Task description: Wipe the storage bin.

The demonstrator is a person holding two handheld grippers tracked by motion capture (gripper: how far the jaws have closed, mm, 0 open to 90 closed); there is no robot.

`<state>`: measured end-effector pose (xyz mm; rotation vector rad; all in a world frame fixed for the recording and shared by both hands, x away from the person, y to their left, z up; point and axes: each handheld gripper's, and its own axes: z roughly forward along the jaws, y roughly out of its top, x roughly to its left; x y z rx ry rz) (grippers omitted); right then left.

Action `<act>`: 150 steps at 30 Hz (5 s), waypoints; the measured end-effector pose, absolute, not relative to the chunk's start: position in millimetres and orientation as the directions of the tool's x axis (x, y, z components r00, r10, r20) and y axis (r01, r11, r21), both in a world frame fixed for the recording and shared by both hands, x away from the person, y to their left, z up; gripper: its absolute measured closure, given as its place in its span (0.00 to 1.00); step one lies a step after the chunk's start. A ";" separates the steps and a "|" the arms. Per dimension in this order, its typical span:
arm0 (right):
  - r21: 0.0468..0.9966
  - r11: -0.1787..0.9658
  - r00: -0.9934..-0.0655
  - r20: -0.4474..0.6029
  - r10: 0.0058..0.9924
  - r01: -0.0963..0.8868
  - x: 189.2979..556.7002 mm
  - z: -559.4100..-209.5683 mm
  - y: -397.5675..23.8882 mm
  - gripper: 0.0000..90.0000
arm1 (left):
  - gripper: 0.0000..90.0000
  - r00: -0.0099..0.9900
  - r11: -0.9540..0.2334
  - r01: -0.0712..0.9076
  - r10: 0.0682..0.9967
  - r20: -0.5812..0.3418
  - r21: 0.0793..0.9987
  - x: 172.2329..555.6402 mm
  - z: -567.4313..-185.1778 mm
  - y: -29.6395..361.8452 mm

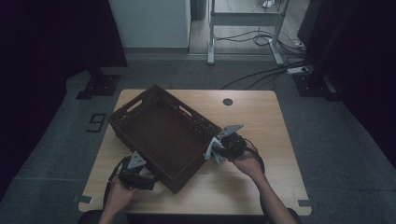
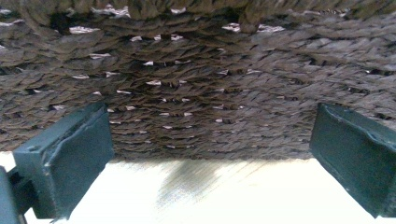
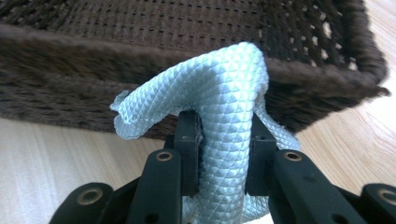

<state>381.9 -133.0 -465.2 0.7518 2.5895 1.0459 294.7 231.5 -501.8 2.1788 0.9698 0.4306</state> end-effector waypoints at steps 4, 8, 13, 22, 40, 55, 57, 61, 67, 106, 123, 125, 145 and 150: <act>0.698 0.622 -0.843 -0.049 0.536 0.355 376.5 -464.4 -127.5 0.79 | 0.00 0.663 -0.472 0.514 0.749 0.017 0.716 294.6 -501.8 231.3; 0.700 0.621 -0.847 -0.044 0.530 0.352 373.7 -465.2 -125.1 0.79 | 0.00 0.661 -0.471 0.515 0.750 0.017 0.716 294.6 -501.8 231.0; 0.696 0.628 -0.853 -0.042 0.520 0.349 367.9 -466.0 -119.3 0.78 | 0.00 0.658 -0.471 0.517 0.753 0.019 0.715 294.3 -501.8 230.5; 0.697 0.636 -0.870 -0.035 0.492 0.331 355.1 -465.8 -110.3 0.78 | 0.00 0.658 -0.471 0.517 0.753 0.020 0.714 294.1 -501.7 230.3; 0.704 0.655 -0.911 -0.025 0.411 0.276 328.2 -464.6 -86.8 0.78 | 0.00 0.657 -0.474 0.520 0.753 0.022 0.711 294.0 -501.4 229.6; 0.703 0.671 -0.939 -0.016 0.344 0.234 307.1 -464.8 -68.5 0.78 | 0.00 0.655 -0.473 0.522 0.756 0.023 0.710 294.0 -501.3 229.1; 0.704 0.674 -0.943 -0.018 0.331 0.223 303.9 -464.5 -65.4 0.78 | 0.00 0.655 -0.475 0.522 0.755 0.023 0.709 293.9 -501.2 229.0; 0.704 0.680 -0.951 -0.017 0.308 0.208 298.7 -464.1 -59.8 0.78 | 0.00 0.653 -0.476 0.522 0.757 0.028 0.708 293.6 -501.3 228.3; 0.699 0.688 -0.961 -0.009 0.278 0.193 292.5 -465.3 -51.9 0.78 | 0.00 0.653 -0.477 0.523 0.757 0.029 0.707 293.5 -501.1 227.9; 0.623 0.765 -0.974 -0.018 0.224 0.164 297.7 -494.3 -37.9 0.80 | 0.00 0.655 -0.480 0.520 0.755 0.032 0.706 293.1 -501.2 228.0; 0.613 0.756 -0.947 -0.039 0.319 0.229 322.6 -497.7 -61.6 0.80 | 0.00 0.654 -0.494 0.513 0.754 0.053 0.702 292.9 -502.3 227.5; 0.613 0.754 -0.943 -0.040 0.330 0.238 325.7 -498.0 -64.8 0.80 | 0.00 0.654 -0.494 0.513 0.754 0.053 0.702 292.9 -502.3 227.6; 0.623 0.713 -0.891 -0.056 0.451 0.322 353.7 -495.4 -97.7 0.79 | 0.00 0.654 -0.492 0.511 0.755 0.053 0.705 292.8 -502.7 227.8; 0.626 0.703 -0.879 -0.057 0.473 0.338 359.7 -494.7 -103.9 0.79 | 0.00 0.654 -0.492 0.511 0.755 0.053 0.705 292.8 -502.8 227.9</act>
